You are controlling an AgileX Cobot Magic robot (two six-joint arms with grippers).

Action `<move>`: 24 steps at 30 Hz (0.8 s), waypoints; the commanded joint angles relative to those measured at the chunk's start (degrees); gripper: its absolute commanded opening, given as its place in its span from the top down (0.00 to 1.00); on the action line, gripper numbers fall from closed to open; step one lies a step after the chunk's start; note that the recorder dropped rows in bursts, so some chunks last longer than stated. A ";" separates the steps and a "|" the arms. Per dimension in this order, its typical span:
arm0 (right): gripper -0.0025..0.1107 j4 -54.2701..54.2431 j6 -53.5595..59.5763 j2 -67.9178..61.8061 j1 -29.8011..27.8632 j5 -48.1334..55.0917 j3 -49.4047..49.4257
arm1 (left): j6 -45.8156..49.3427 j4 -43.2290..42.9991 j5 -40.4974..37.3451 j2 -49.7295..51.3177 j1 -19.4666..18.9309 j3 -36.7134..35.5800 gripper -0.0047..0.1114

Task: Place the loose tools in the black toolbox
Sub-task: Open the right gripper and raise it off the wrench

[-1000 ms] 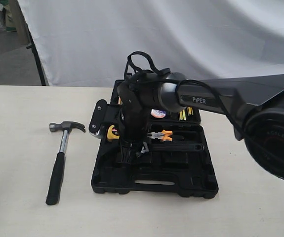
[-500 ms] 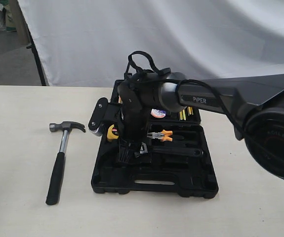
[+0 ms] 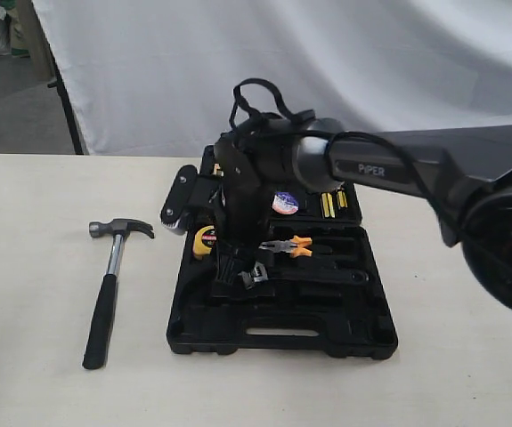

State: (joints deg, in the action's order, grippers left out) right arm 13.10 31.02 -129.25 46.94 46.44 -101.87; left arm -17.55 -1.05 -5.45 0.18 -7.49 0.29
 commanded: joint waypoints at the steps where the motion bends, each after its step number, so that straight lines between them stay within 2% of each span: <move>1: 0.45 -0.12 -1.59 6.76 -0.25 0.30 -0.07 | -0.27 -0.25 0.41 -0.18 -1.45 0.15 0.95; 7: 0.45 -0.62 -5.53 13.91 -4.01 2.33 -0.07 | -0.27 -0.25 0.41 -0.18 -1.45 0.15 0.95; 10: 0.52 -4.12 -5.36 14.72 -7.71 5.39 0.03 | -0.27 -0.25 0.41 -0.18 -1.45 0.15 0.95; 13: 0.71 -8.65 -3.26 14.29 -11.33 6.99 0.89 | -0.27 -0.25 0.41 -0.18 -1.45 0.15 0.95; 15: 0.88 -13.74 -0.46 14.24 -13.68 4.07 3.87 | -0.27 -0.25 0.41 -0.18 -1.45 0.15 0.95; 17: 0.98 -18.61 2.30 14.24 -15.28 -0.02 7.54 | -0.27 -0.25 0.41 -0.18 -1.45 0.15 0.95; 24: 0.98 -20.56 6.74 14.24 -15.91 -6.76 19.65 | -0.27 -0.25 0.41 -0.18 -1.45 0.15 0.95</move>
State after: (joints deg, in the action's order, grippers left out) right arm -6.61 35.92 -115.17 31.10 42.04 -85.33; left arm -17.55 -1.05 -5.45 0.18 -7.49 0.29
